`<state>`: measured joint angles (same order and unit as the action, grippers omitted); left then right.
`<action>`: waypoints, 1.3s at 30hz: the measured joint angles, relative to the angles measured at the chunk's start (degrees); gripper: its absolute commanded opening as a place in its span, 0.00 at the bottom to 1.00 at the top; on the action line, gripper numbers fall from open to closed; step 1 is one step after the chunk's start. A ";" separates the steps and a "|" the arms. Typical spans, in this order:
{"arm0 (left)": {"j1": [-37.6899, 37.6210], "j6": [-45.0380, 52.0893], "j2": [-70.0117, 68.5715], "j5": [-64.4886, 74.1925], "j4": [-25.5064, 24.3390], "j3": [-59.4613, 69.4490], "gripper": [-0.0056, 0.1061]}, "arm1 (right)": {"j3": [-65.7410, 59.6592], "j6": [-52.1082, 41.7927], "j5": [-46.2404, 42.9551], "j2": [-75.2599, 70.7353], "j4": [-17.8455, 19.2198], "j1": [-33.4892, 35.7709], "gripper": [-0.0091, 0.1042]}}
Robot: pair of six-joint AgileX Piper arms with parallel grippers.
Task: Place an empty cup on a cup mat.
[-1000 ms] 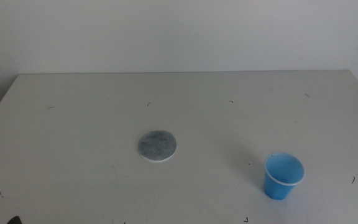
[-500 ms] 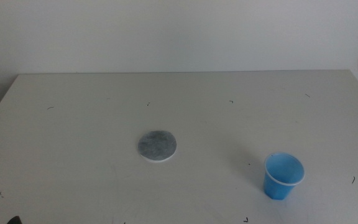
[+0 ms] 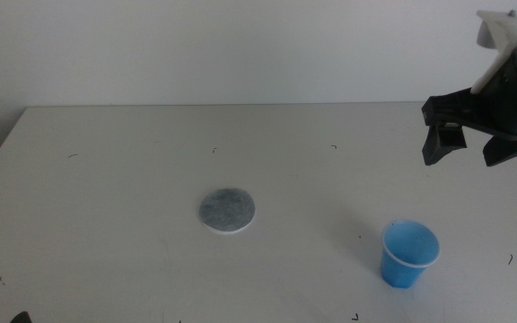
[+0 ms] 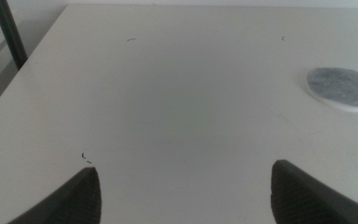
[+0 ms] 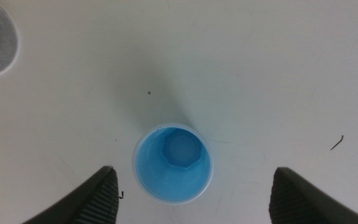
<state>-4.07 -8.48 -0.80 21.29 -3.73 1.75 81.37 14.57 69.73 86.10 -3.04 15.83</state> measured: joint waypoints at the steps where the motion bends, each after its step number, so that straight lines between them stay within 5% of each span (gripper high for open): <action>1: 0.00 0.00 0.00 0.00 0.00 0.00 0.99 | -0.19 0.28 -0.06 0.65 0.00 0.16 0.62; 25: 0.00 0.00 0.00 0.00 0.00 0.00 0.99 | -6.81 1.86 -2.28 15.77 0.00 0.88 0.55; 32: 0.00 0.00 0.00 0.00 0.00 0.00 0.99 | -8.68 1.86 -4.95 18.39 0.00 0.88 0.41; 39: 0.00 0.00 0.00 0.00 0.00 0.00 0.99 | -8.99 1.86 -6.10 18.51 -0.01 0.88 0.07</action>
<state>-4.07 -8.48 -0.80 21.29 -3.73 1.75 72.38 16.43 63.63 104.61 -3.06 16.71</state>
